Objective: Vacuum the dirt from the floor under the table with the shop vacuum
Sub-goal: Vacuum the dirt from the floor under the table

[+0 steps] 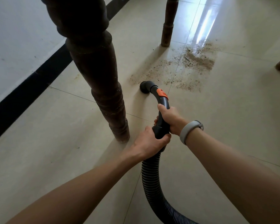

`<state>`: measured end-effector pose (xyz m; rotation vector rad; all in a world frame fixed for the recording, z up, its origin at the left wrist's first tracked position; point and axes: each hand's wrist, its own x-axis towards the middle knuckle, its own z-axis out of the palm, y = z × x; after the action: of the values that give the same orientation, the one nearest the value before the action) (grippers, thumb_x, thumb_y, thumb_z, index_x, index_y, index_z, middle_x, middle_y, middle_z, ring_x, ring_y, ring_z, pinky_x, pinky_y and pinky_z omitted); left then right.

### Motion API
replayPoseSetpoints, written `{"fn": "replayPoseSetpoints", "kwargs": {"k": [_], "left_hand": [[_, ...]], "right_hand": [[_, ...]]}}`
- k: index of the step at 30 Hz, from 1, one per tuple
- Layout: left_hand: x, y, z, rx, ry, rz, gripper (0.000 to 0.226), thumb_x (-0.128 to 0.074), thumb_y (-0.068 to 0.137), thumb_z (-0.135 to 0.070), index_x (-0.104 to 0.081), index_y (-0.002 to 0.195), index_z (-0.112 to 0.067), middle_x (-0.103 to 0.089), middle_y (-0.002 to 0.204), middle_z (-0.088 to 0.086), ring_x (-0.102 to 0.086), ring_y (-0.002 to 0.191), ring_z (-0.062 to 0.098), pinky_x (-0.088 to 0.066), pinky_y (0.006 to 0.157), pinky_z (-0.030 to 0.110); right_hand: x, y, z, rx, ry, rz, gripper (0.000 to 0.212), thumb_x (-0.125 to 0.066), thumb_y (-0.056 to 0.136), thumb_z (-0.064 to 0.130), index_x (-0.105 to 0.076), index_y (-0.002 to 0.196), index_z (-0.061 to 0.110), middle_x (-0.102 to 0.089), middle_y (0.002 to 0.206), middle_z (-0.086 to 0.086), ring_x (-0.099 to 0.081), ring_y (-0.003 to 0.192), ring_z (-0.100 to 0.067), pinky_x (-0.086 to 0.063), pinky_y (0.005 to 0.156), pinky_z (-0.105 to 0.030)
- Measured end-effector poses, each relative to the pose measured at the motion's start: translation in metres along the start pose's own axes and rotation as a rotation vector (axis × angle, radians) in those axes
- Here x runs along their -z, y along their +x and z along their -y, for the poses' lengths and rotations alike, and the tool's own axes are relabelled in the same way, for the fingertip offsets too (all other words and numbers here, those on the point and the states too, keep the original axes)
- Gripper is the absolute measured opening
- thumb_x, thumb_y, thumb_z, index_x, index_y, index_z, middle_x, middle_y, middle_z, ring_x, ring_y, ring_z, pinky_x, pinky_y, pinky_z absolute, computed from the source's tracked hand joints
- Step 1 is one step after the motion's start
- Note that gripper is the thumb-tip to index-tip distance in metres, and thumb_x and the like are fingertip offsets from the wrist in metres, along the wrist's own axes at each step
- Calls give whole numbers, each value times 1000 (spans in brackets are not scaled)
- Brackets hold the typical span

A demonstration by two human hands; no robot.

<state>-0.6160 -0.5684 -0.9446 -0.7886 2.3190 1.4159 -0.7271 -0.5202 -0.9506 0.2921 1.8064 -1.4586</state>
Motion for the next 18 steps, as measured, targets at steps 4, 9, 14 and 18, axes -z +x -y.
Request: {"fn": "replayPoseSetpoints", "kwargs": {"k": [4,9,14,18], "left_hand": [[-2,-2,0,-7,19,17,51,-58,86,-49,-43,120,-13,-60,97,3,-61,81,12,-51,62,21],[-2,-2,0,-4,32,26,49,-59,85,-49,-43,117,-15,-58,90,-1,-60,77,9,-51,61,21],[9,4,-2,-14,29,-57,30,-57,86,-50,-46,96,-23,-58,80,-5,-59,73,8,-53,67,26],[13,8,4,21,4,-130,49,-55,84,-56,-48,113,-17,-62,89,-1,-63,82,16,-57,77,36]], "right_hand": [[3,0,-6,16,22,-41,23,-47,97,27,-39,108,8,-51,74,-9,-54,58,-19,-50,55,-31],[5,2,-10,28,45,-62,24,-48,97,27,-41,107,6,-52,72,-10,-55,57,-21,-50,57,-33],[-3,7,4,30,63,-15,27,-49,97,28,-43,108,4,-54,74,-10,-57,61,-20,-51,59,-31],[-10,6,12,20,55,71,34,-50,97,31,-44,113,2,-55,79,-10,-59,66,-20,-51,59,-30]]}}
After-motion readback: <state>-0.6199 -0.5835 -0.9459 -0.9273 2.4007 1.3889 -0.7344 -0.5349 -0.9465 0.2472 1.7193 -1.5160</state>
